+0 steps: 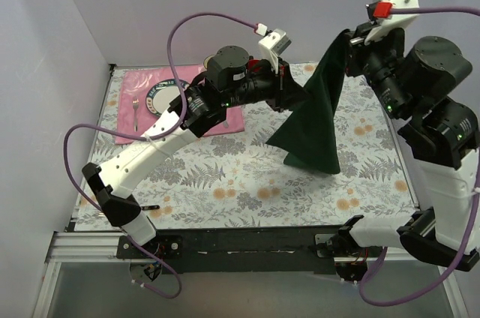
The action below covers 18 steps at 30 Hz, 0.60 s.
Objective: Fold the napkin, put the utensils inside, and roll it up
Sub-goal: Flatten the napkin out
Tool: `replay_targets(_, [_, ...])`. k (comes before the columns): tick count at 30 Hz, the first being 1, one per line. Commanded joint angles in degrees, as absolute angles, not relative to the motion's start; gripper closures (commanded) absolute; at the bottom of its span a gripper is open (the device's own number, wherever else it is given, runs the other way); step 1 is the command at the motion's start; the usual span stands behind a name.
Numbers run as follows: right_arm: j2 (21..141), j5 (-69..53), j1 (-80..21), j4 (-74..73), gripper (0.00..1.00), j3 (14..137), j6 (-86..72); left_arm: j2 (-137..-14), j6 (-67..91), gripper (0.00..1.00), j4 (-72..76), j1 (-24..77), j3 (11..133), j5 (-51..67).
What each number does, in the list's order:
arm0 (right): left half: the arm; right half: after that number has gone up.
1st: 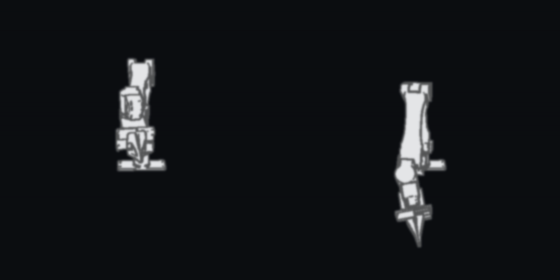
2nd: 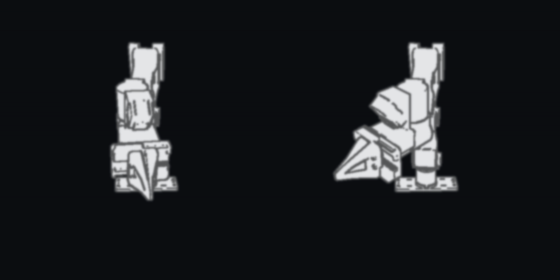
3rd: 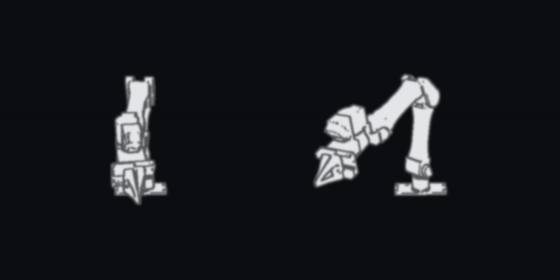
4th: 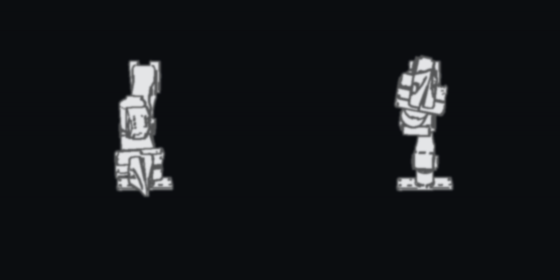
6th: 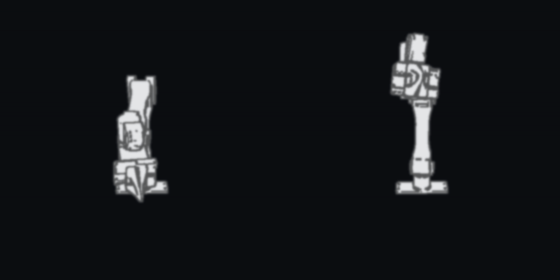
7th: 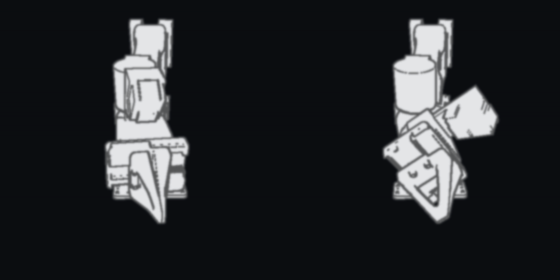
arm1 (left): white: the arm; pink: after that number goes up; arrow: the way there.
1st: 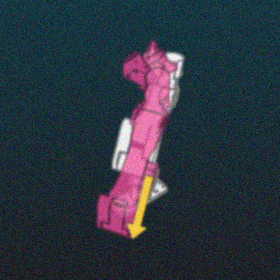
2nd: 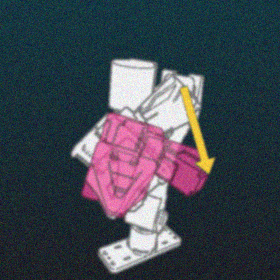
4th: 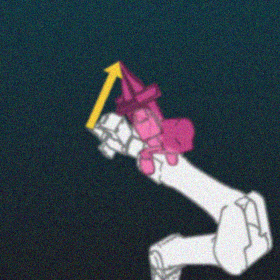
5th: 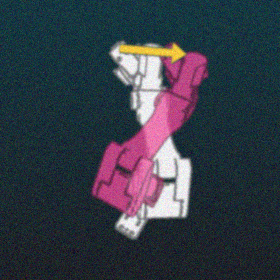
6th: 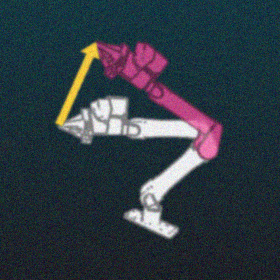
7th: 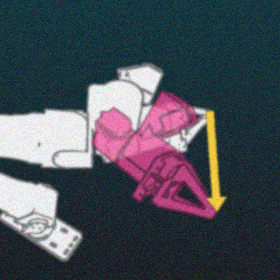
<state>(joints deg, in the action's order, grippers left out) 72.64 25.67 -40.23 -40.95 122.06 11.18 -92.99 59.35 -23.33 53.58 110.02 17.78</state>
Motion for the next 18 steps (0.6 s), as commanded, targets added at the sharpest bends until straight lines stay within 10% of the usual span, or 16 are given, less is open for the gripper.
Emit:
replay_targets(1, [68.1, 29.9, -40.0, -38.1, 0.99, 118.3, 13.7, -92.4, 63.1, 1.00, -26.8, 53.0, 109.0, 24.9])
replay_targets(5, [65.6, 29.6, -40.1, -37.7, 0.99, 116.9, 13.4, -91.9, 61.3, 0.90, -24.8, 53.0, 105.0, 26.9])
replay_targets(8, [65.1, 28.3, -40.0, -37.4, 0.99, 117.7, 13.1, -91.2, 57.8, 0.26, -20.7, 53.0, 99.3, 27.2])
replay_targets(9, [65.4, 28.0, -40.1, -37.6, 0.99, 118.1, 13.1, -90.5, 56.7, 0.19, -18.9, 53.0, 94.3, 26.8])
replay_targets(14, [66.7, 25.9, -40.1, -39.2, 0.99, 121.3, 12.1, -91.1, 52.7, 0.12, -5.7, 52.9, 81.3, 25.8])
replay_targets(18, [66.8, 26.9, -40.0, -39.2, 0.99, 122.2, 12.5, -94.4, 52.4, 0.28, -5.5, 52.9, 79.2, 27.3])
